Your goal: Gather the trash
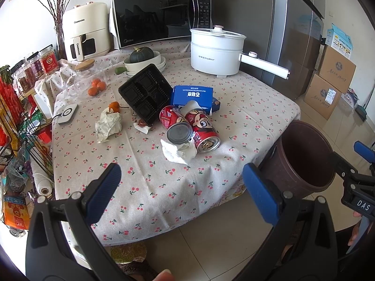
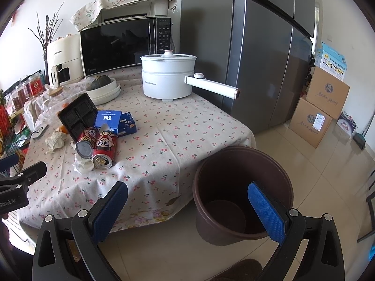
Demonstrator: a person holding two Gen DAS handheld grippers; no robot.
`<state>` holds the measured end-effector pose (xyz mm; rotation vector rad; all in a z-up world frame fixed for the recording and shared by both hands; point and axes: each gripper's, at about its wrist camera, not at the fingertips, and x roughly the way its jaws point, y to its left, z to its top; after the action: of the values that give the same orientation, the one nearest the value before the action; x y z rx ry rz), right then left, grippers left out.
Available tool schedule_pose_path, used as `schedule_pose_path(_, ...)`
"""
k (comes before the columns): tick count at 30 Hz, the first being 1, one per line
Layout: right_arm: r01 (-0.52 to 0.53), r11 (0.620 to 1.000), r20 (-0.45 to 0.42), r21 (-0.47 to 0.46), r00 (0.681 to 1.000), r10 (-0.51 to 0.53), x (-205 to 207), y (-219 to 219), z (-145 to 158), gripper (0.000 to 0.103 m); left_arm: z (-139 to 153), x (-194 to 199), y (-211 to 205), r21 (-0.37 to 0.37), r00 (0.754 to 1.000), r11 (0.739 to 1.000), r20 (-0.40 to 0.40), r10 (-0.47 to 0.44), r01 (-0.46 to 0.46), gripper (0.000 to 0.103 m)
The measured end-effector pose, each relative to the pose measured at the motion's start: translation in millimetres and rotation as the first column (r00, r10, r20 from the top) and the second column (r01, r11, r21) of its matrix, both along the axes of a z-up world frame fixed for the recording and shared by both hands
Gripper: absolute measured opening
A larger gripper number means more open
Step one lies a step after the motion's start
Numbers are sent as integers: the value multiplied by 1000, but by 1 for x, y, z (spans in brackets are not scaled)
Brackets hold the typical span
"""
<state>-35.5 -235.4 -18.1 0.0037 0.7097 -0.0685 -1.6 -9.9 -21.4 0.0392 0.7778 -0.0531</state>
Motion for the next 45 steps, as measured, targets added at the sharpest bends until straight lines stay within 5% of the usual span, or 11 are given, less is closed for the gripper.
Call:
schedule_pose_path(21,-61,996,-33,-64,998,59,13,9,15,103,7,16,19,23,1000,1000,-22,7,-6,103)
schedule_pose_path(29,-223,975,-108,11,969,223,60,22,34,103,6,60,41,59,989,998,-148,2,7,103)
schedule_pose_path(36,-266,961,-186,71,943,275,115,31,7,103,-22,107,53,-14,970,1000,-243,22,-26,103)
schedule_pose_path(39,-278,956,-318,97,901,294,128,32,-20,103,-44,128,59,-111,949,992,-314,19,-56,101)
schedule_pose_path(41,-298,952,-339,70,890,304,133,32,-27,103,-50,143,55,-190,930,979,-366,1,-76,98)
schedule_pose_path(45,-289,957,-349,12,896,275,146,27,-31,103,-60,167,50,-229,924,969,-382,0,-95,91)
